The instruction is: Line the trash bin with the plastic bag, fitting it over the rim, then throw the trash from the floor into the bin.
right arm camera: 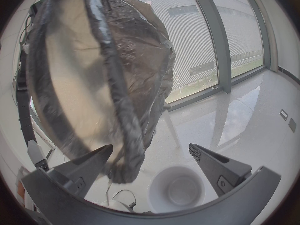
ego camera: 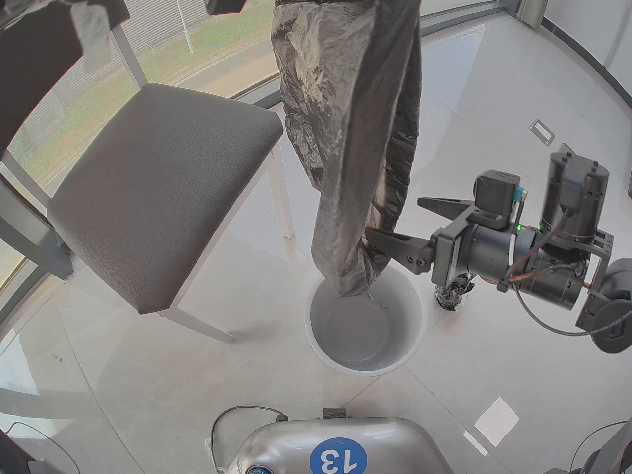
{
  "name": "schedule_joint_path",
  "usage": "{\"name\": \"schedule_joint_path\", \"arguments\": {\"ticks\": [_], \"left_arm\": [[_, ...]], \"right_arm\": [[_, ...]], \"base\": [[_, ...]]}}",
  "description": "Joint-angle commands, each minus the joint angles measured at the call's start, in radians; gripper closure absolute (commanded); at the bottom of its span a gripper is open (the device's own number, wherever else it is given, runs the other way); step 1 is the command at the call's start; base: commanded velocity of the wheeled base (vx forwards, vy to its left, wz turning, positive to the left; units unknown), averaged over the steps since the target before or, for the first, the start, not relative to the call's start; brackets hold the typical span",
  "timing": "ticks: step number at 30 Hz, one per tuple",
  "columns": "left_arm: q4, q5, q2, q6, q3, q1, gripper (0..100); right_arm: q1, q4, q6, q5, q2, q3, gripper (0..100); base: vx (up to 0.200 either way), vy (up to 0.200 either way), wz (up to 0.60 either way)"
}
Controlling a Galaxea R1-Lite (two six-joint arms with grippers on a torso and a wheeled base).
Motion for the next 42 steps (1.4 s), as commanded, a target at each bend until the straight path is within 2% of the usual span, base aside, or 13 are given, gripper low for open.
{"name": "schedule_joint_path", "arguments": {"ticks": [1, 8, 15, 26, 27, 34, 42], "left_arm": [[0.002, -0.001, 0.0, -0.012, -0.001, -0.003, 100], [-0.003, -0.001, 0.004, -0.024, -0.001, -0.007, 100], [-0.001, 0.0, 0.026, -0.027, -0.001, -0.006, 100], [0.002, 0.002, 0.046, -0.052, -0.001, -0.007, 100], [0.0, 0.002, 0.047, -0.053, -0.001, -0.007, 100], [-0.001, 0.014, 0.049, -0.053, -0.001, -0.006, 100], [0.032, 0.046, 0.046, -0.055, -0.001, 0.007, 100]], "right_arm": [[-0.019, -0.004, -0.002, -0.001, 0.075, -0.078, 0], [-0.023, -0.004, -0.002, -0.002, 0.105, -0.118, 0], [0.018, -0.004, -0.002, -0.03, 0.096, -0.043, 0], [0.019, -0.064, 0.006, -0.031, 0.14, -0.032, 0], [0.019, -0.067, 0.006, -0.031, 0.145, -0.034, 100], [0.029, -0.066, -0.002, -0.039, 0.136, -0.002, 100], [0.041, -0.06, -0.01, -0.108, 0.035, 0.156, 100]], "base": [[0.0, 0.0, 0.0], [0.0, 0.0, 0.0], [0.0, 0.0, 0.0], [0.0, 0.0, 0.0], [0.0, 0.0, 0.0], [0.0, 0.0, 0.0], [0.0, 0.0, 0.0]]}}
